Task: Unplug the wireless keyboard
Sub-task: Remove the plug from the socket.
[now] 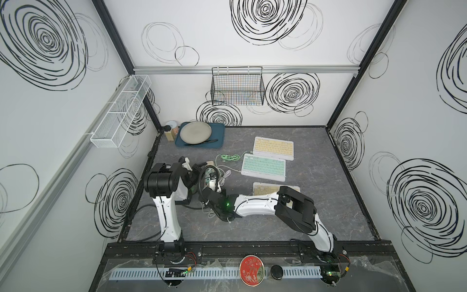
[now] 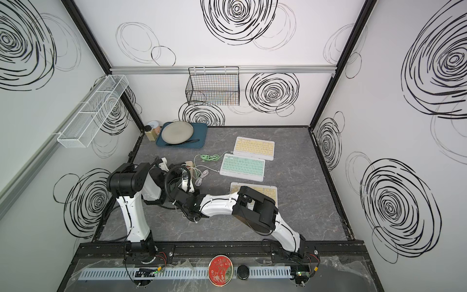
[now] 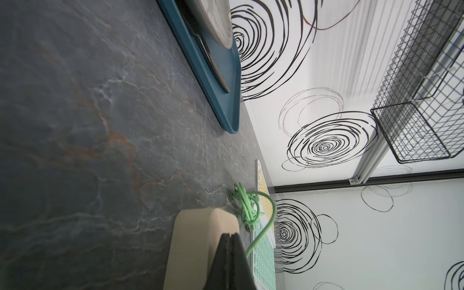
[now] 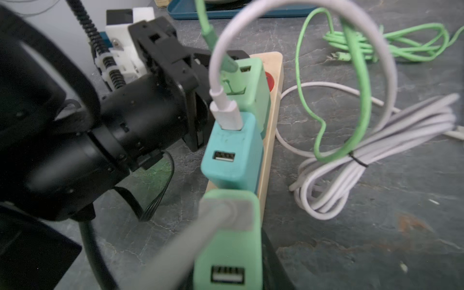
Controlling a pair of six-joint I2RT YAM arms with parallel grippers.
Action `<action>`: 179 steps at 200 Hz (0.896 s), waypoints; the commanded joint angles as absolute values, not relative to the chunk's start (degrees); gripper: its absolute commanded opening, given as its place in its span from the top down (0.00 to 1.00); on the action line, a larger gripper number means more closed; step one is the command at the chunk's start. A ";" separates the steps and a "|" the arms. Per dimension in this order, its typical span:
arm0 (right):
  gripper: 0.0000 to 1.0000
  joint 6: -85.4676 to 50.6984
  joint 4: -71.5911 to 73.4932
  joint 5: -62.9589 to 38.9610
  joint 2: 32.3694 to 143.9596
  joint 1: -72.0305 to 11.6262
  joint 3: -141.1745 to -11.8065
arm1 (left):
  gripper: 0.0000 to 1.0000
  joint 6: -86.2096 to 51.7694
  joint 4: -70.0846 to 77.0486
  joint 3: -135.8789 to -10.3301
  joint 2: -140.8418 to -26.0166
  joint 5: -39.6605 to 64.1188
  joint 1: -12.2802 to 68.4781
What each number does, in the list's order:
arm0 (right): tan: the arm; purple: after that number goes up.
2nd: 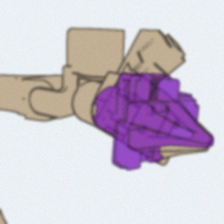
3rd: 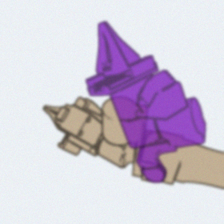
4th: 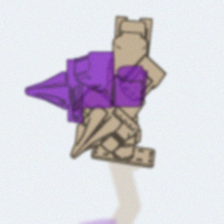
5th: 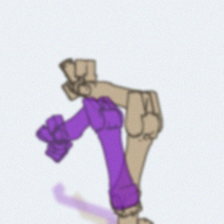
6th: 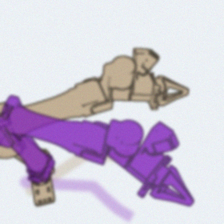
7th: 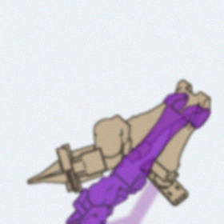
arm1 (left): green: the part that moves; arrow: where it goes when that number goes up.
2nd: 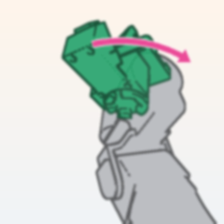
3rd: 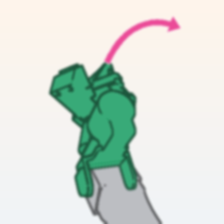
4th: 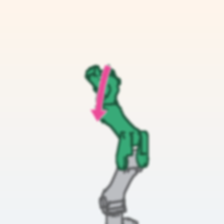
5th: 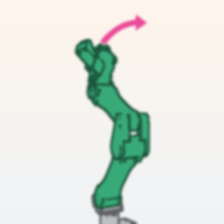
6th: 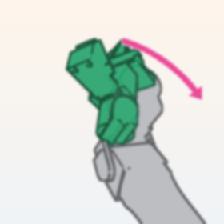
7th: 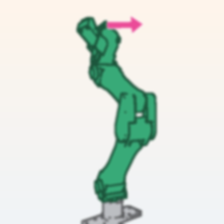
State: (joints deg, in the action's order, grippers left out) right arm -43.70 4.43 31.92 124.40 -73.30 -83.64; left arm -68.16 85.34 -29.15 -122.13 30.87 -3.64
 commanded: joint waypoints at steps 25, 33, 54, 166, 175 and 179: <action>1.00 -47.10 8.23 26.74 122.48 -73.16 -83.28 | 0.68 -69.14 78.41 -26.76 -115.78 33.72 -3.67; 1.00 -46.71 7.84 28.07 122.69 -73.43 -83.45 | 0.59 -67.44 74.57 -25.84 -112.16 31.63 -3.78; 1.00 -46.34 7.22 29.48 123.12 -73.56 -83.55 | 0.51 -60.76 57.95 -25.55 -101.32 25.11 -3.73; 1.00 -43.72 9.61 35.56 119.64 -71.72 -78.72 | 0.50 -46.87 21.32 -14.62 -64.61 15.26 -4.48; 1.00 -43.39 9.77 36.09 119.29 -71.71 -78.44 | 0.50 -46.59 21.46 -13.13 -63.66 16.16 -3.41; 1.00 -43.23 9.89 36.12 119.23 -71.66 -78.41 | 0.50 -46.49 21.46 -12.45 -63.41 16.36 -2.76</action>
